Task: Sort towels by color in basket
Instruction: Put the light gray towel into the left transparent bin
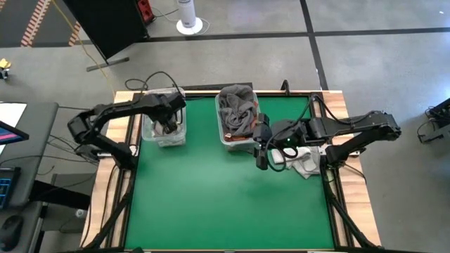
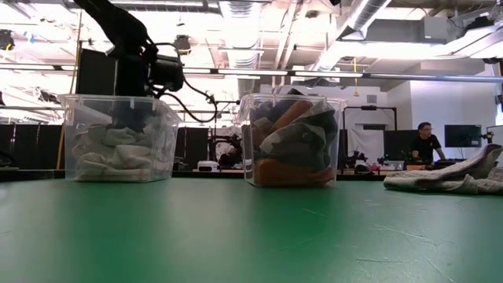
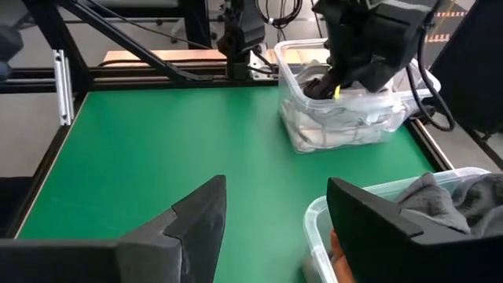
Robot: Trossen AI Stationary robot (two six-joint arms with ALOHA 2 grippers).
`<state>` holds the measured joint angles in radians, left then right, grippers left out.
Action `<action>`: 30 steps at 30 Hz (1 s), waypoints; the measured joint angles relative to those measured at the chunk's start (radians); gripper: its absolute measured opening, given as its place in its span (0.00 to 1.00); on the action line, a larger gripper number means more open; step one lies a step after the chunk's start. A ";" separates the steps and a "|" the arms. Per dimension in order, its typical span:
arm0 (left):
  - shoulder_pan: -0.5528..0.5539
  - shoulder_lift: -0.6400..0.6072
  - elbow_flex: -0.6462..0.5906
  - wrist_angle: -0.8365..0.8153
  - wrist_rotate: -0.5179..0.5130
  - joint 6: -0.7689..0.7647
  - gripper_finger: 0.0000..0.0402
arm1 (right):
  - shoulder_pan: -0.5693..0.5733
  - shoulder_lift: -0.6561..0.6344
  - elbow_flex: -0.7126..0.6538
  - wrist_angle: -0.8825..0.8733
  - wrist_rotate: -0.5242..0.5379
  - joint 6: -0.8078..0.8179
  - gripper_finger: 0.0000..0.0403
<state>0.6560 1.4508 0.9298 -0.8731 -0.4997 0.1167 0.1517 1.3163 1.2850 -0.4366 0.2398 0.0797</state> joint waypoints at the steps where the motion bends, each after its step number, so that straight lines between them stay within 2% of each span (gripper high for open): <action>1: 0.000 0.009 0.000 0.004 0.004 0.007 0.09 | 0.005 0.000 0.000 -0.001 0.007 0.001 0.62; 11: -0.004 -0.019 0.000 -0.020 0.022 0.081 0.33 | 0.044 0.000 0.000 -0.034 0.076 0.051 0.62; 17: -0.041 -0.091 0.011 -0.110 -0.031 0.072 0.47 | 0.043 0.000 0.000 -0.034 0.092 0.053 0.62; 22: -0.086 -0.172 0.054 -0.183 -0.033 0.041 0.51 | 0.034 0.000 0.000 -0.034 0.136 0.048 0.62; 30: -0.136 -0.313 0.122 -0.230 -0.025 0.040 0.52 | -0.006 0.000 0.000 -0.034 0.138 0.020 0.62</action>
<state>0.5197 1.1375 1.0516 -1.1035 -0.5244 0.1562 0.1457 1.3163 1.2846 -0.4709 0.3775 0.0994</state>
